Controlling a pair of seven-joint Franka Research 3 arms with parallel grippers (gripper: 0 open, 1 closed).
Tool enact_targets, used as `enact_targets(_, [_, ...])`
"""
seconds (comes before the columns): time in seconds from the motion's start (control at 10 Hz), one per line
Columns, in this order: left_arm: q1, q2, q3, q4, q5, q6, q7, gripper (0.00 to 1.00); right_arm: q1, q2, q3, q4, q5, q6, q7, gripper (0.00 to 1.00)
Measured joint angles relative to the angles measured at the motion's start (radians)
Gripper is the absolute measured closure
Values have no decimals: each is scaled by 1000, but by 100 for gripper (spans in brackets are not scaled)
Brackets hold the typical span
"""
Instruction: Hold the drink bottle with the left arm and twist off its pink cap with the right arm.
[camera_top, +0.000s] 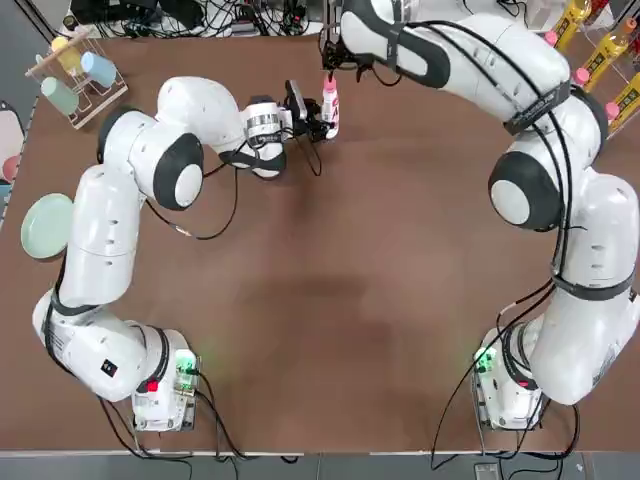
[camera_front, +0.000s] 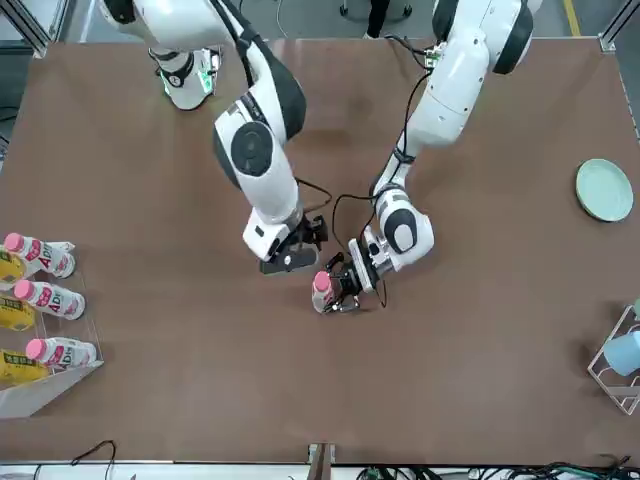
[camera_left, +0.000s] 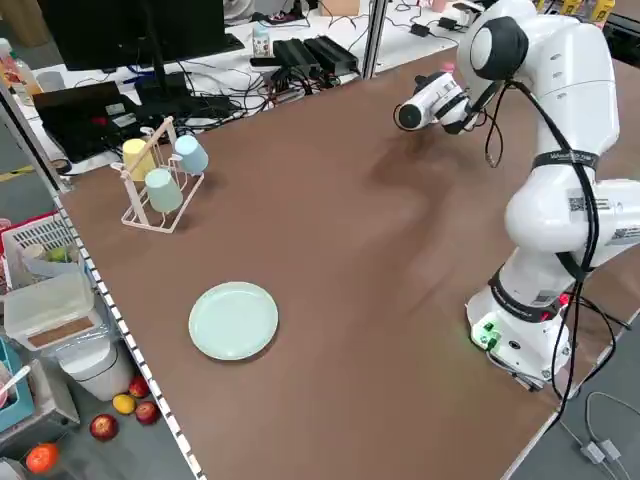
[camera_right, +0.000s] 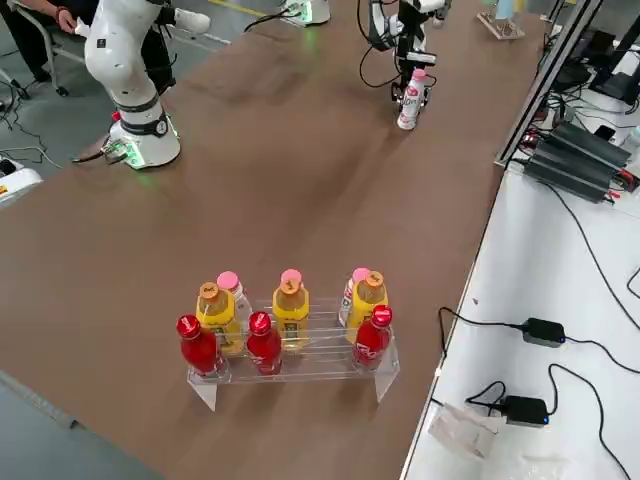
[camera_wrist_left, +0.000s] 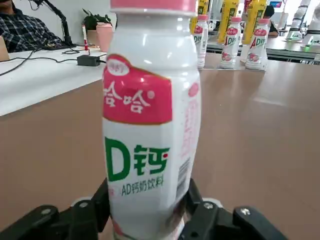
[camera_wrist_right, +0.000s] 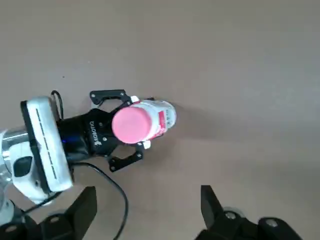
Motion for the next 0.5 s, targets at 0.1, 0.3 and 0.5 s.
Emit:
enact_targets(0.1, [0, 0, 0, 0, 0, 0, 0, 39, 12, 21, -1, 20, -18, 25, 35, 7])
enact_targets(0.3, [0, 0, 0, 0, 0, 0, 0, 39, 22, 48, -3, 34, -29, 48, 51, 9])
enact_targets(0.5, [0, 0, 0, 0, 0, 0, -2, 39, 33, 68, -3, 41, -58, 61, 70, 13])
